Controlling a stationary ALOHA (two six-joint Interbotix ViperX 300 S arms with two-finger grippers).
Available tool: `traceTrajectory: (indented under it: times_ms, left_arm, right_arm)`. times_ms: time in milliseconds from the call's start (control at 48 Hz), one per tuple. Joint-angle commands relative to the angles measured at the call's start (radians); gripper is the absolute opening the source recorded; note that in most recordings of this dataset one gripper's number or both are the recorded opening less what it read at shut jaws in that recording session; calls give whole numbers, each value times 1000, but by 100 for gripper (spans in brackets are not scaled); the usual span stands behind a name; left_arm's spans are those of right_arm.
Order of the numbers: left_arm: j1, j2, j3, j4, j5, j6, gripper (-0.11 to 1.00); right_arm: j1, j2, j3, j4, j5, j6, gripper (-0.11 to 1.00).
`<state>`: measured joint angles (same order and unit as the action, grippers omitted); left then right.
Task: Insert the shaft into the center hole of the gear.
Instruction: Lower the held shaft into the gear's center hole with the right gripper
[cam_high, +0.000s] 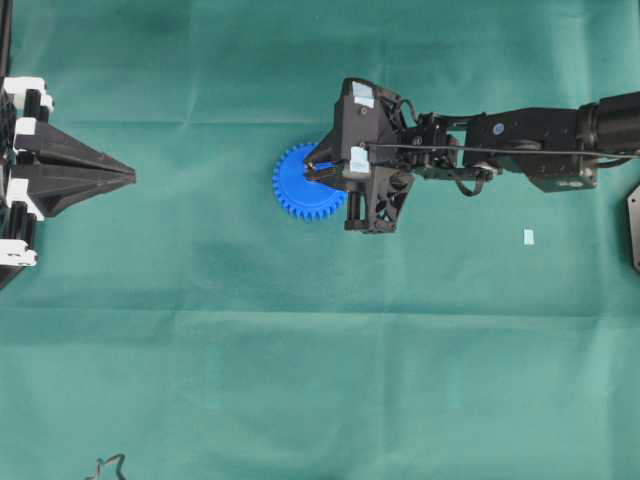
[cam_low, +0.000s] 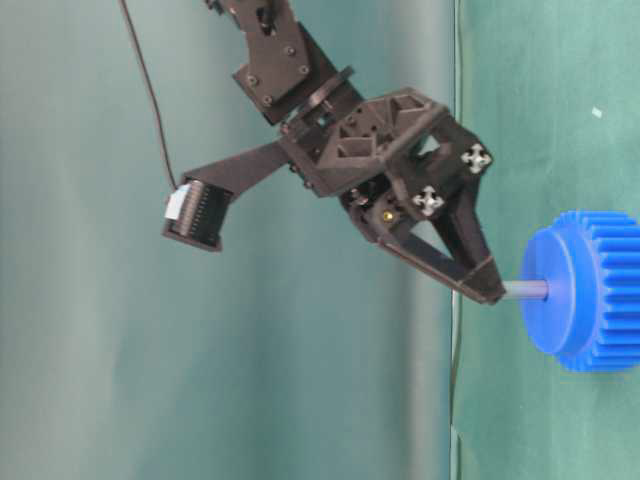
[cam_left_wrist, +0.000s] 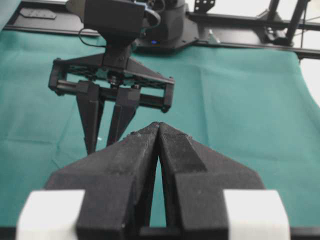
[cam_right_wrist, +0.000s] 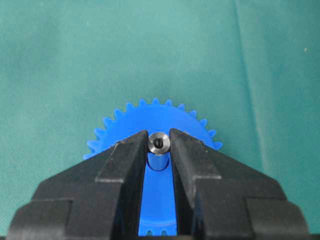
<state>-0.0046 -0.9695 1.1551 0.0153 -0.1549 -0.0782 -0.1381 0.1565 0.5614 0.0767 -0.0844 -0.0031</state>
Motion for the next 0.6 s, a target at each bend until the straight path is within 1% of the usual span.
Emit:
traceTrajectory:
  times_ms: [0,188,459,584]
  left_arm:
    - [0,3,-26,3,-5,0,0]
    - [-2,3,-26,3,-5,0,0]
    - [0,2,-26,3,-5,2,0]
    - [0,3,-26,3,-5,3,0]
  right_arm:
    - [-3,-11,-17,5,-9,2,19]
    - [-2,-8,-9,5,-21,2,19]
    - [-2,67,-8,12,-46,2,19]
    - [0,75,-6,12,-49,2,19]
